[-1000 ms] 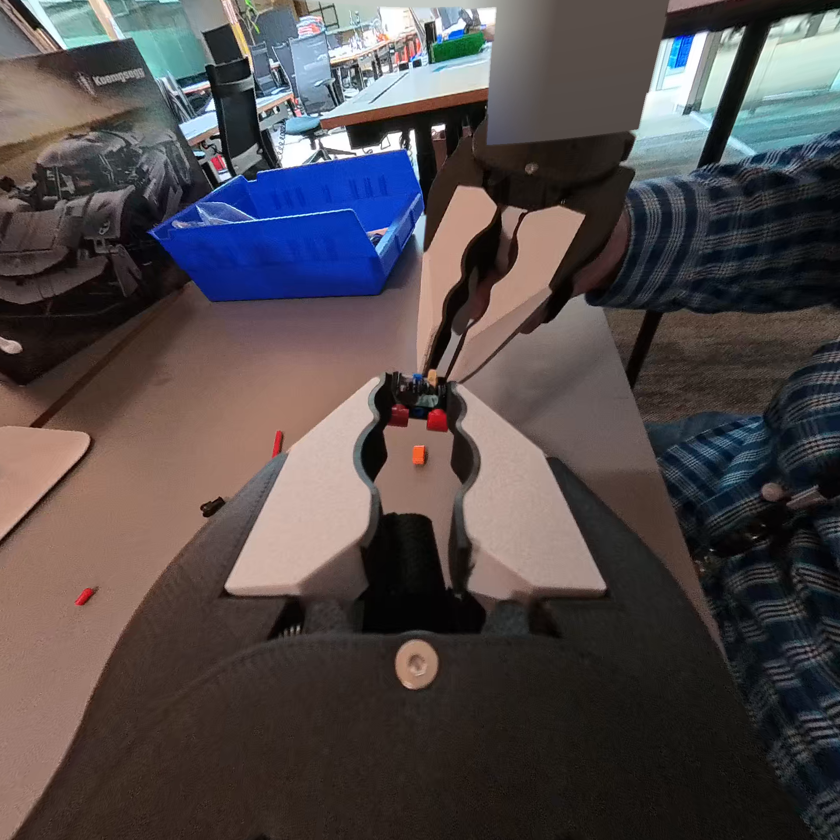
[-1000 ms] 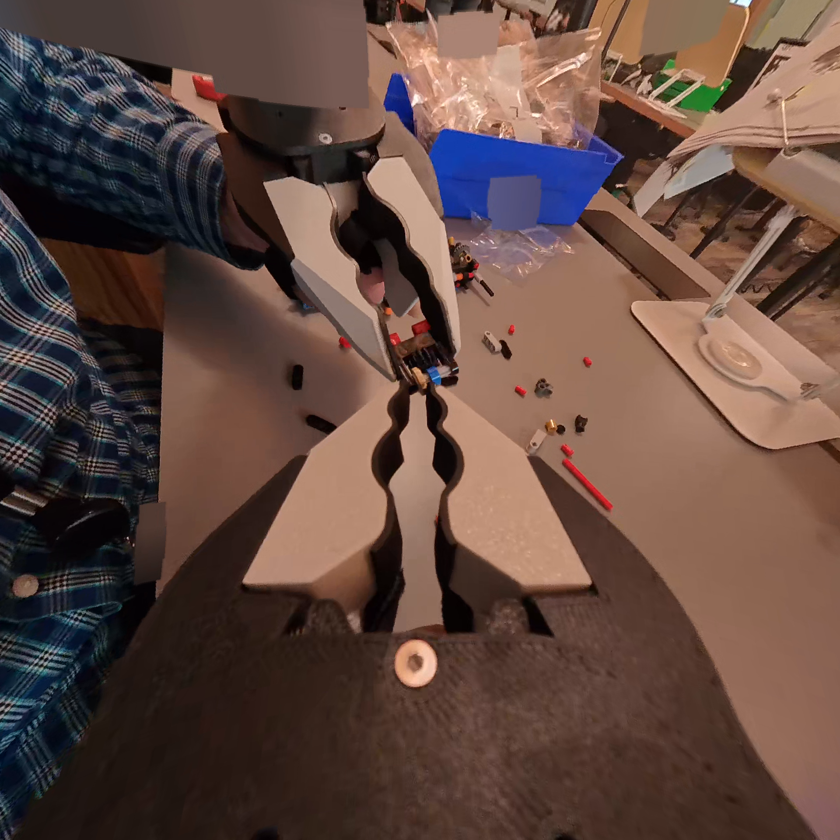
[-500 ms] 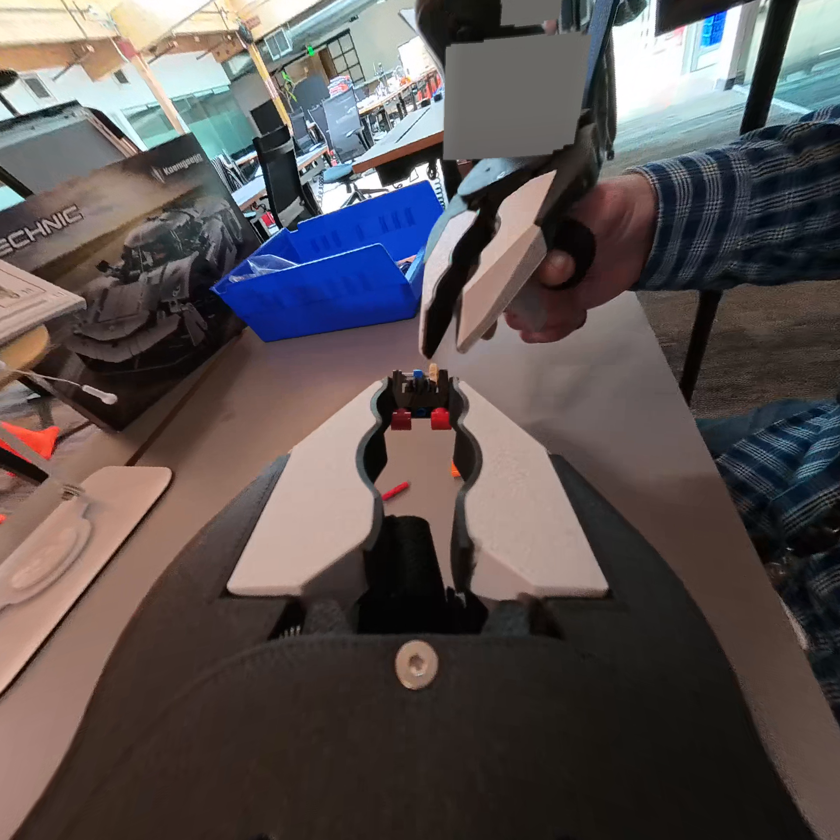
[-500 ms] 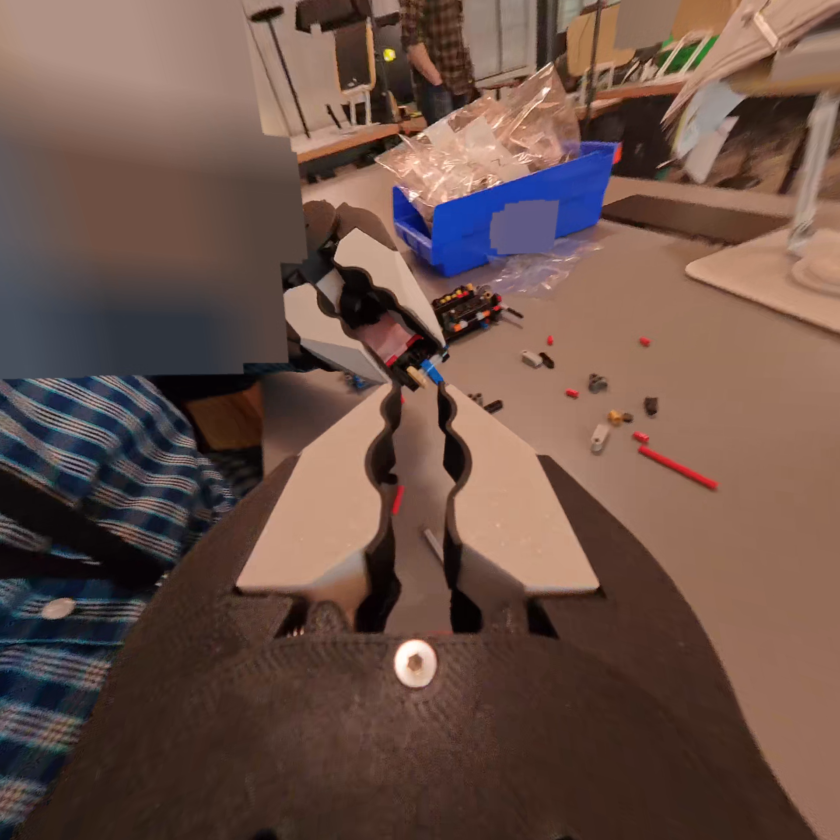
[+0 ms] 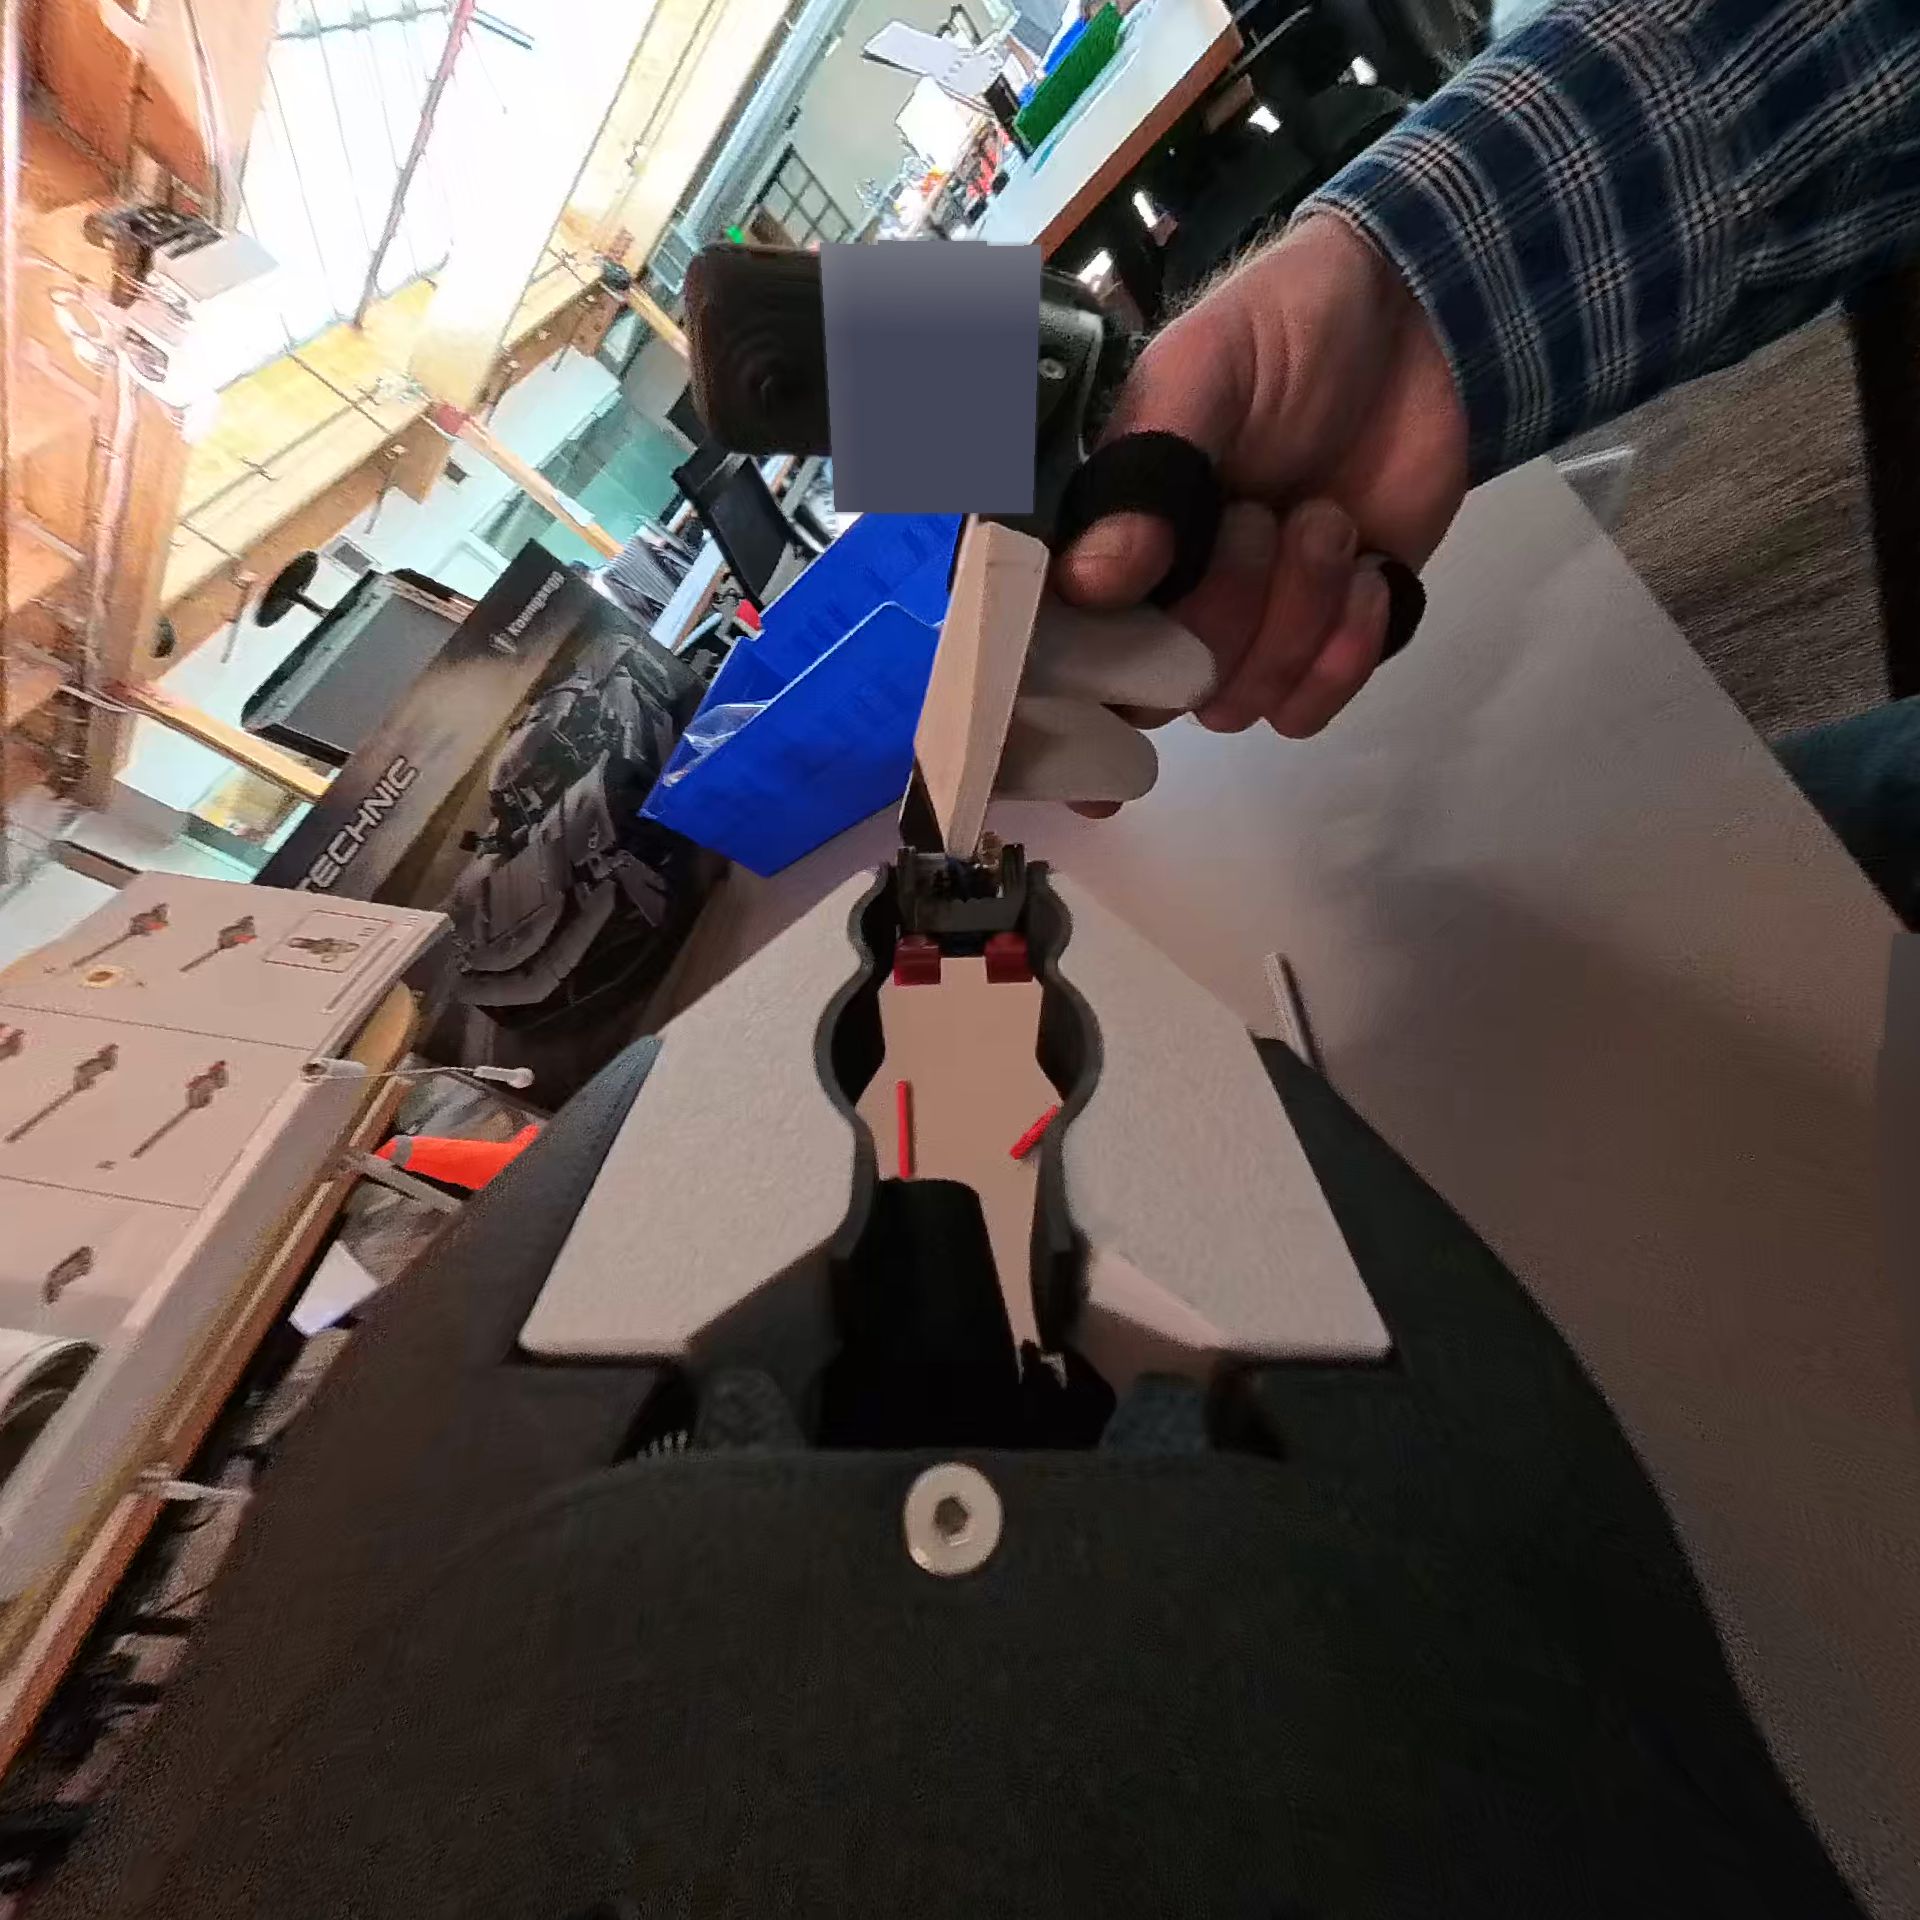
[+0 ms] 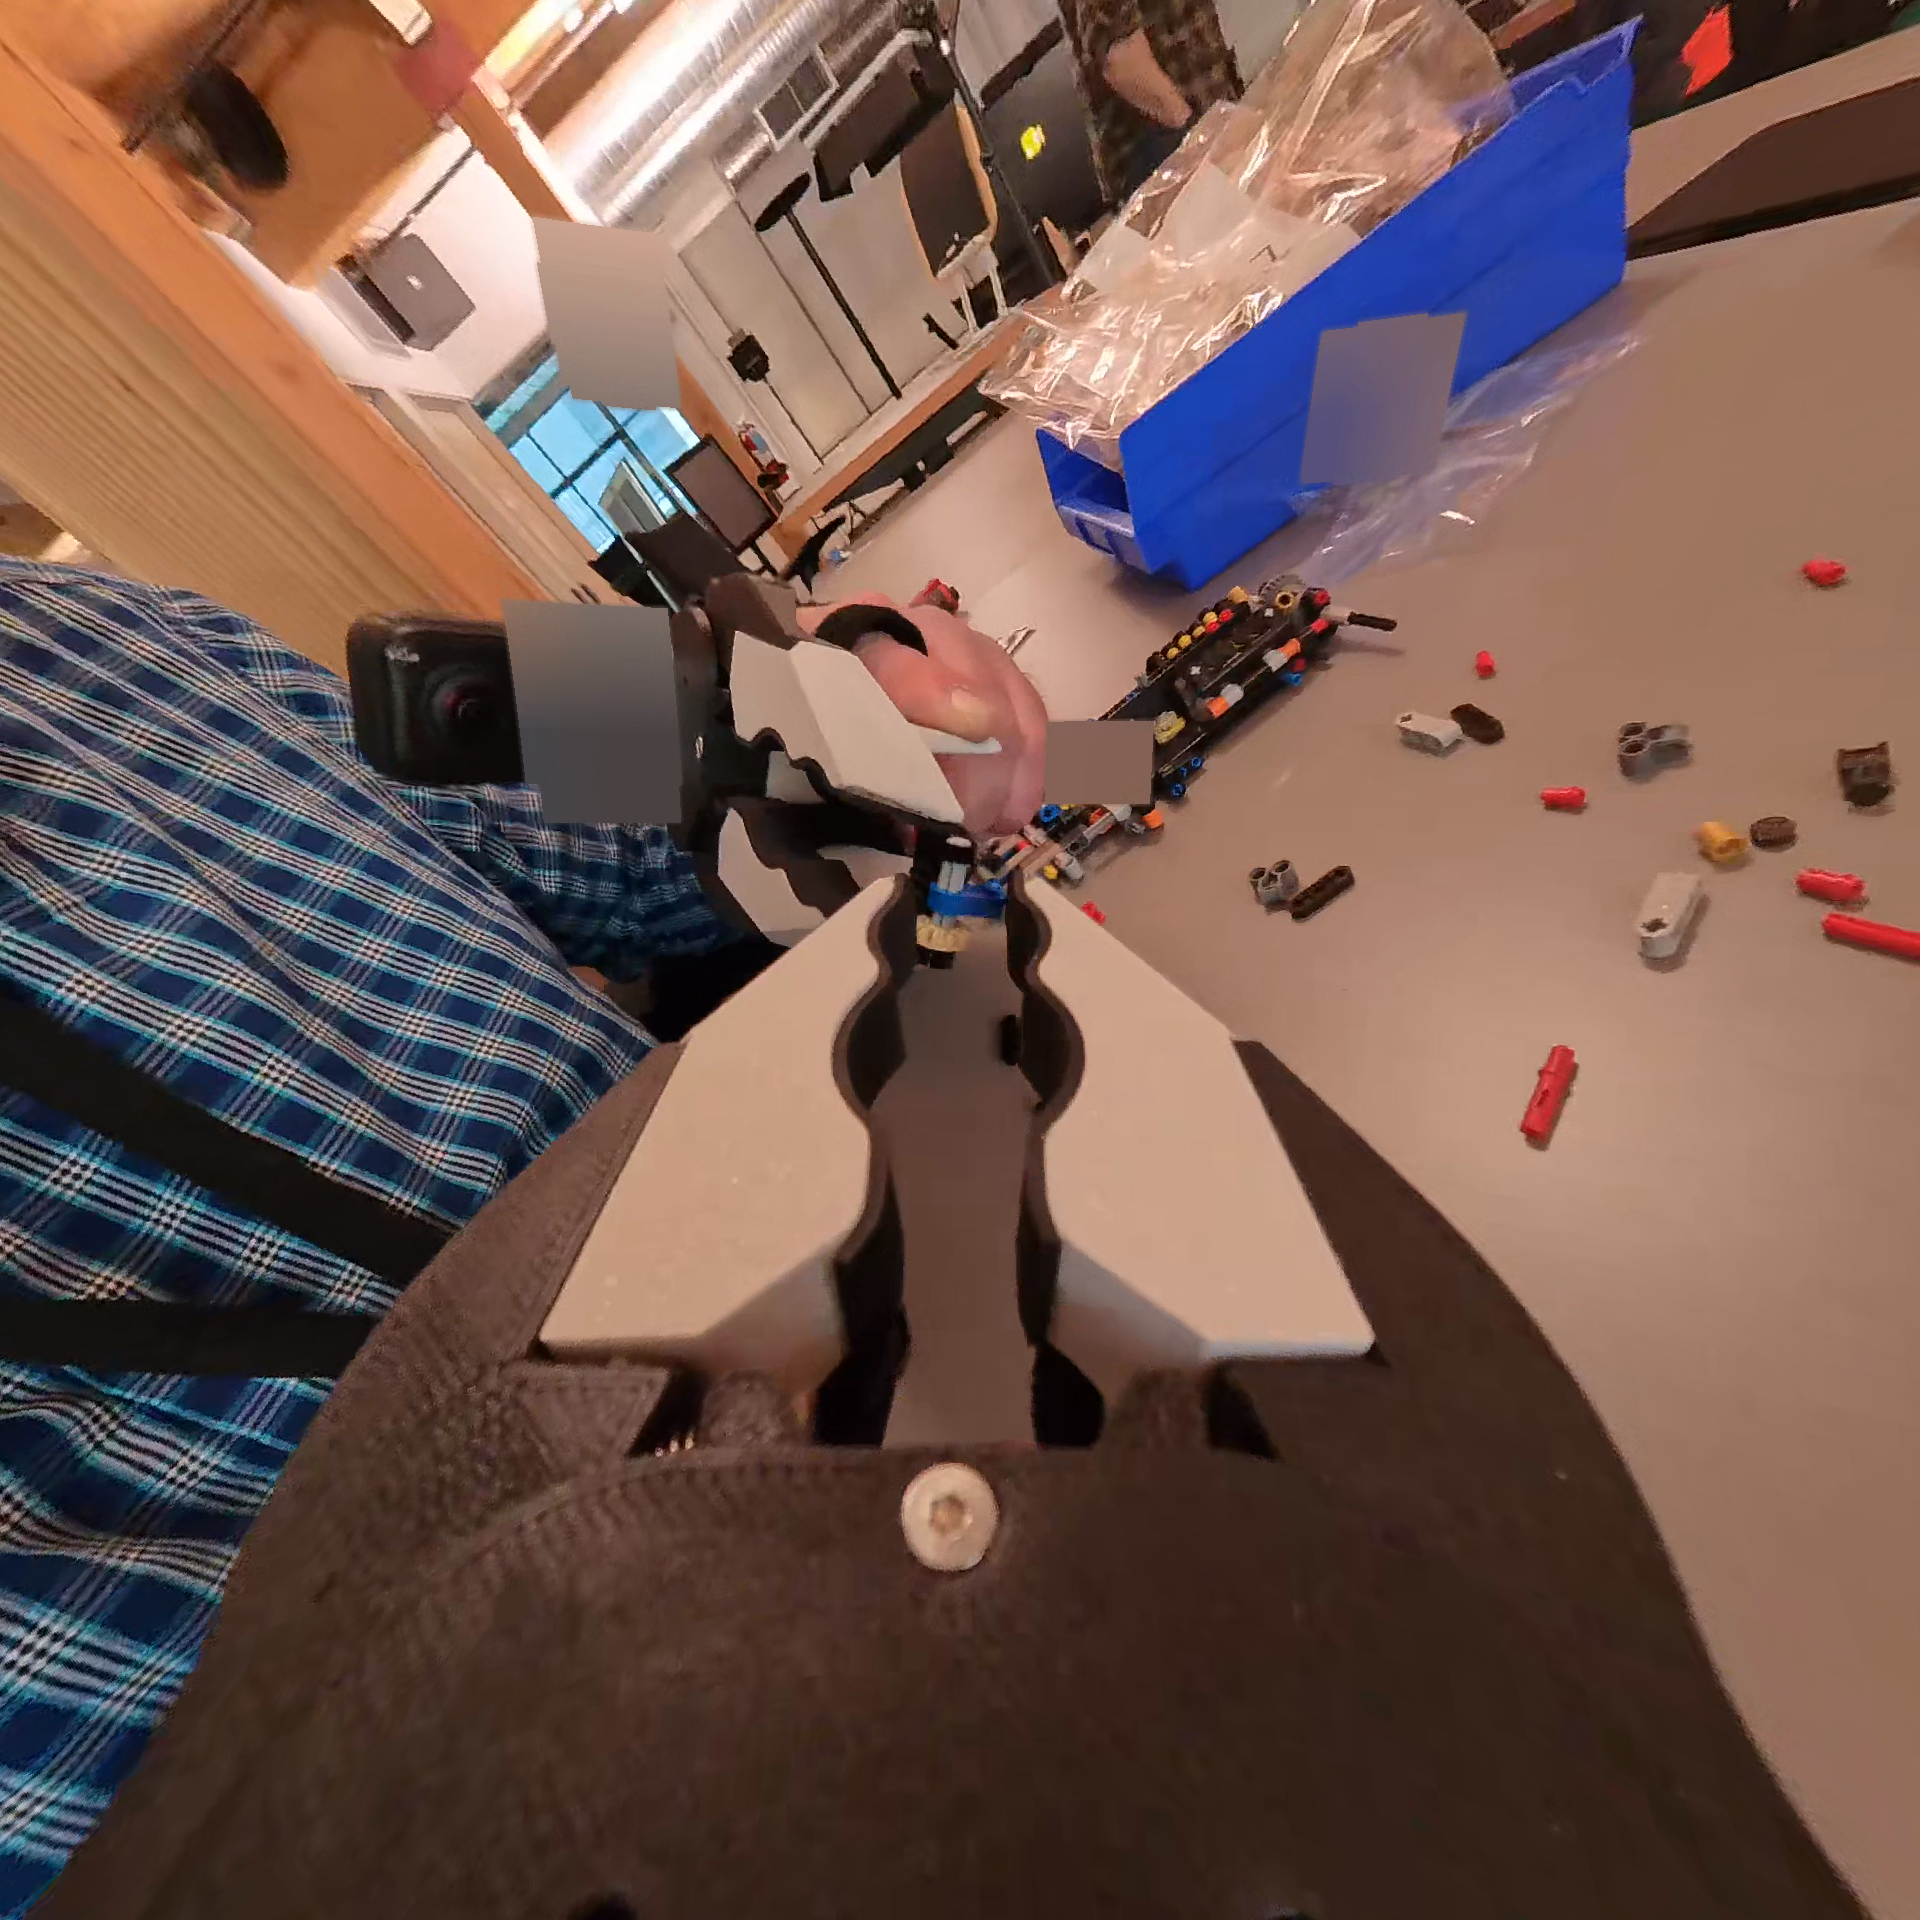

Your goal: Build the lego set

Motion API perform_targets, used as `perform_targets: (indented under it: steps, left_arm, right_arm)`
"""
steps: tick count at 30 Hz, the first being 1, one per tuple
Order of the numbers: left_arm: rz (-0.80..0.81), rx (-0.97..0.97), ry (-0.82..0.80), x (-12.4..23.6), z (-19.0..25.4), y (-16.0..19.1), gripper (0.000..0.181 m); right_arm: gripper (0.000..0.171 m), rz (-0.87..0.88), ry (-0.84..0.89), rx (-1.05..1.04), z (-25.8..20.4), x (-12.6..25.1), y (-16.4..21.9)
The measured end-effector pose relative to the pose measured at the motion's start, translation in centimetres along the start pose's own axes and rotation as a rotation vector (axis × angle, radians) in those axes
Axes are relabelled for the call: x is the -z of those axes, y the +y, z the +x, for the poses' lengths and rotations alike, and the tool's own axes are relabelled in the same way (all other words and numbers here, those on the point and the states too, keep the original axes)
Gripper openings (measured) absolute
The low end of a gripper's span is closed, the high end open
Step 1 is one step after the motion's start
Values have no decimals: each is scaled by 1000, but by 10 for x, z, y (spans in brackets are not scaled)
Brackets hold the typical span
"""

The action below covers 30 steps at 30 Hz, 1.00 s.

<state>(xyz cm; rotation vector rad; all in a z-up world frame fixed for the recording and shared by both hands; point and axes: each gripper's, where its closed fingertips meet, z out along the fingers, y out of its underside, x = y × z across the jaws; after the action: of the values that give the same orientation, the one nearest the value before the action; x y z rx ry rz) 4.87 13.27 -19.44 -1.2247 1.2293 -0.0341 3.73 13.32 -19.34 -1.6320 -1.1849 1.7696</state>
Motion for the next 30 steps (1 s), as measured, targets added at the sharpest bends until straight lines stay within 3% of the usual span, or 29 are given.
perform_targets:
  steps: [5,11,15,20,23,28,30]
  left_arm:
    - [28,-52,-28,3,-4,-6,23]
    - [7,-79,-21,3,-4,-2,23]
    - [9,16,-8,4,-9,-1,26]
    - [27,335,96,9,-22,1,28]
    - [-49,415,182,3,-13,15,30]
    - [-97,440,280,1,4,18,7]
    - [-100,444,281,1,4,19,7]
  right_arm:
    - [12,90,-70,-88,-4,0,-7]
    - [11,89,-21,-36,-1,-1,-6]
    - [11,86,70,76,4,3,-8]
    - [2,-28,220,304,10,6,-1]
    - [1,-90,241,384,9,3,4]
    - [0,-186,308,536,12,-1,8]
    - [0,-224,332,590,12,-2,8]
